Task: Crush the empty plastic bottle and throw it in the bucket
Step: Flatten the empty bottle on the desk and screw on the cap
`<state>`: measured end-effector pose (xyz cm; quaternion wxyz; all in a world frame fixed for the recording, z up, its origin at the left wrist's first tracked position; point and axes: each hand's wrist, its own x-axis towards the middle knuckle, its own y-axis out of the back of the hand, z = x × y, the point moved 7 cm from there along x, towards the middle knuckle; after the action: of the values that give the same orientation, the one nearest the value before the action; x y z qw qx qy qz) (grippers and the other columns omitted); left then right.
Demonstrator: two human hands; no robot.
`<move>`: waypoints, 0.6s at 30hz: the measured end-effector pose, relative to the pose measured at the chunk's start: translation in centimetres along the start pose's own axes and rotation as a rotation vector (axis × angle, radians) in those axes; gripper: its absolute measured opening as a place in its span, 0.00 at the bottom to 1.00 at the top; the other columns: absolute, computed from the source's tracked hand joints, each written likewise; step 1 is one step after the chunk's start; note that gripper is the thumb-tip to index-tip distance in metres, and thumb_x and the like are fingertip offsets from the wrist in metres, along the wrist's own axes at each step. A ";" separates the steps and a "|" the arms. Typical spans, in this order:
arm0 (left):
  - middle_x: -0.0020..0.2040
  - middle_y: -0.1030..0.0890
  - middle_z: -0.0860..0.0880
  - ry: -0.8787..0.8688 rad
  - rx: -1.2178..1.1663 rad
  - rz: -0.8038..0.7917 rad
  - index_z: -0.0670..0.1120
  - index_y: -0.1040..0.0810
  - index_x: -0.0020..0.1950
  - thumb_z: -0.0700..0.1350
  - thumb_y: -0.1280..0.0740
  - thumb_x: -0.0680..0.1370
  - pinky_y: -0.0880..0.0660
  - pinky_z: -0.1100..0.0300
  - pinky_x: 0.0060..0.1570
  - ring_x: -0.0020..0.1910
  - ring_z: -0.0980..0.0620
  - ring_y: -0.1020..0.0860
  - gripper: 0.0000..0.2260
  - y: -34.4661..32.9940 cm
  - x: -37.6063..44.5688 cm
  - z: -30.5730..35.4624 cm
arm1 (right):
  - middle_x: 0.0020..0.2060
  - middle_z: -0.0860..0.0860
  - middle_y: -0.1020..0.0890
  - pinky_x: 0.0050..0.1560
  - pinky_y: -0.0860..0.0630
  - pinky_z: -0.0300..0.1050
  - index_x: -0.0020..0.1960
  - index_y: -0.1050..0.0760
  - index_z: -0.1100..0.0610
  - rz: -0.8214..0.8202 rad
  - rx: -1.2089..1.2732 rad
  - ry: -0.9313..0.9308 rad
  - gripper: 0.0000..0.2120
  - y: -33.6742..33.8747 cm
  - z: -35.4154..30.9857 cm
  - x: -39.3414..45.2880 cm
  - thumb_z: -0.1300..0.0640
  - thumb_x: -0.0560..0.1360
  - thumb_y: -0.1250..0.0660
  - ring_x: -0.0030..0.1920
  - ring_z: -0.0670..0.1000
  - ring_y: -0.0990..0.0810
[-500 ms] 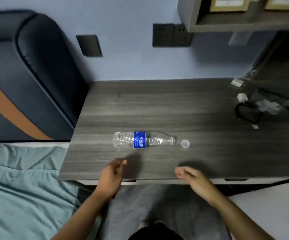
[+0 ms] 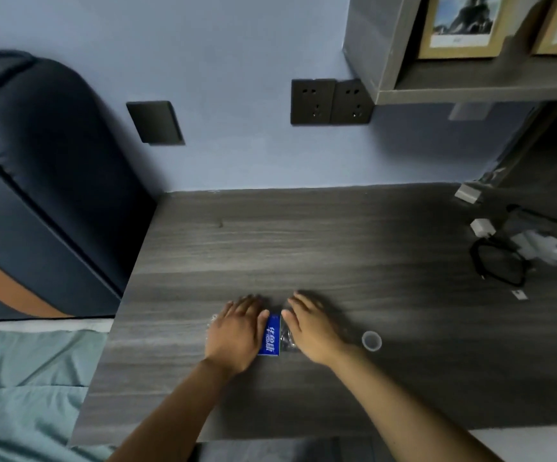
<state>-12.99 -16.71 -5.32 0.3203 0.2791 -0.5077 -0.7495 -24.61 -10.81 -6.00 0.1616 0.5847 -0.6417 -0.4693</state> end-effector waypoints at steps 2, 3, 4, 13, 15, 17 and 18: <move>0.72 0.32 0.50 -0.017 0.054 0.013 0.50 0.35 0.69 0.55 0.54 0.79 0.43 0.57 0.73 0.72 0.53 0.36 0.22 -0.5 0.4 -0.2 | 0.76 0.50 0.43 0.74 0.46 0.47 0.73 0.43 0.54 -0.002 -0.082 0.006 0.24 -0.7 0.5 0.7 0.46 0.80 0.55 0.75 0.50 0.47; 0.73 0.33 0.50 -0.020 0.075 0.013 0.50 0.37 0.70 0.55 0.56 0.79 0.43 0.57 0.73 0.72 0.54 0.37 0.23 -0.7 0.4 -0.3 | 0.76 0.49 0.44 0.74 0.45 0.47 0.73 0.45 0.53 0.007 -0.106 0.016 0.24 -0.9 0.6 0.8 0.45 0.79 0.56 0.75 0.50 0.47; 0.73 0.35 0.50 -0.024 0.089 0.008 0.50 0.39 0.71 0.56 0.58 0.78 0.45 0.57 0.73 0.73 0.54 0.39 0.24 -1.0 0.3 -0.3 | 0.76 0.49 0.45 0.74 0.45 0.47 0.73 0.46 0.53 0.016 -0.128 0.030 0.25 -1.1 0.7 0.9 0.45 0.79 0.56 0.75 0.49 0.48; 0.74 0.63 0.48 -0.030 0.288 -0.078 0.48 0.66 0.71 0.58 0.71 0.73 0.72 0.55 0.71 0.72 0.50 0.66 0.28 -4.4 -0.4 -0.2 | 0.76 0.52 0.50 0.76 0.55 0.49 0.74 0.55 0.57 0.081 -0.377 0.122 0.28 -3.1 0.4 1.0 0.45 0.79 0.57 0.76 0.52 0.55; 0.74 0.65 0.48 -0.019 0.292 -0.078 0.48 0.67 0.70 0.58 0.71 0.73 0.75 0.55 0.70 0.72 0.50 0.68 0.28 -4.8 0.0 -0.2 | 0.76 0.52 0.52 0.76 0.56 0.50 0.74 0.56 0.57 0.086 -0.400 0.122 0.28 -3.3 0.5 1.3 0.45 0.79 0.57 0.76 0.53 0.57; 0.73 0.66 0.49 -0.042 0.274 -0.087 0.47 0.68 0.70 0.58 0.70 0.74 0.75 0.57 0.69 0.71 0.51 0.68 0.27 -4.8 0.2 -0.2 | 0.76 0.53 0.55 0.75 0.57 0.51 0.74 0.57 0.58 0.100 -0.416 0.134 0.28 -3.2 0.5 1.3 0.45 0.79 0.58 0.76 0.53 0.58; 0.73 0.66 0.49 -0.069 0.268 -0.105 0.47 0.68 0.69 0.59 0.70 0.73 0.73 0.57 0.70 0.71 0.52 0.68 0.27 -4.6 0.2 -0.4 | 0.74 0.52 0.58 0.75 0.59 0.49 0.74 0.58 0.58 0.103 -0.418 0.143 0.28 -3.1 0.4 1.2 0.45 0.79 0.58 0.76 0.52 0.59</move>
<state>-13.77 -15.77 -9.81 0.2229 0.3197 -0.5985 -0.6999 -23.39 -11.34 -9.14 0.3479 0.5366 -0.5466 -0.5406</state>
